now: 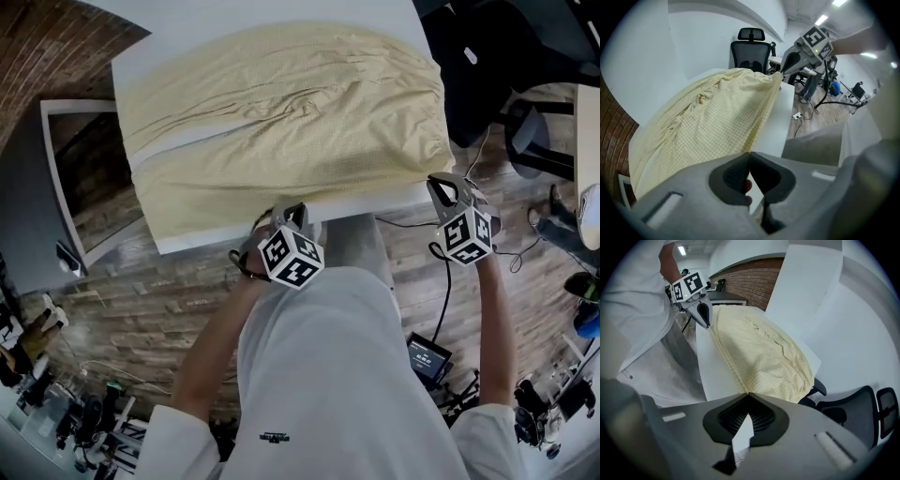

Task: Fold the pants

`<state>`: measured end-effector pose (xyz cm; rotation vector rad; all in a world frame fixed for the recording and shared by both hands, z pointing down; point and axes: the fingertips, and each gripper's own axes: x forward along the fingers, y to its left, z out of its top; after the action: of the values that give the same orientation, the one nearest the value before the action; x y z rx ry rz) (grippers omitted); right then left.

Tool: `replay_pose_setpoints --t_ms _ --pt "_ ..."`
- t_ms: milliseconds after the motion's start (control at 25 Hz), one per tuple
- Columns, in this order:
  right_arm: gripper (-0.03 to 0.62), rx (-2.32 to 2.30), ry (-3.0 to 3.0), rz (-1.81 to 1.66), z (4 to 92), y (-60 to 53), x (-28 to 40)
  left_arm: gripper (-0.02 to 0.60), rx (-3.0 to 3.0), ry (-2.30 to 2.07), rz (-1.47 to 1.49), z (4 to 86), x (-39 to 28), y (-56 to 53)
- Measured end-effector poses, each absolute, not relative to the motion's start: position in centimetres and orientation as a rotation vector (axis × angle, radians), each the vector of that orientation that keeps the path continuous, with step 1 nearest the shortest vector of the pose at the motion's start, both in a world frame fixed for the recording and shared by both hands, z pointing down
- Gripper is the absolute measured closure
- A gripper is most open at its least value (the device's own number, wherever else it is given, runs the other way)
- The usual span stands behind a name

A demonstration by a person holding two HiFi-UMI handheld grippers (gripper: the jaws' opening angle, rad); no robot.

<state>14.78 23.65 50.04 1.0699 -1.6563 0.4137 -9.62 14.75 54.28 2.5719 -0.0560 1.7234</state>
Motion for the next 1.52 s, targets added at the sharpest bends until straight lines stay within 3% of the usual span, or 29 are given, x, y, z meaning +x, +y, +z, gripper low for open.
replay_pose_setpoints --t_ms 880,1520 --pt "0.586 1.212 -1.580 0.192 41.7 16.5 16.1 0.575 2.674 -0.252 1.580 44.3 -7.7 5.5" --pt "0.586 1.260 -1.573 0.160 40.1 9.5 20.8 0.575 2.713 -0.372 1.661 41.4 -2.7 -3.0"
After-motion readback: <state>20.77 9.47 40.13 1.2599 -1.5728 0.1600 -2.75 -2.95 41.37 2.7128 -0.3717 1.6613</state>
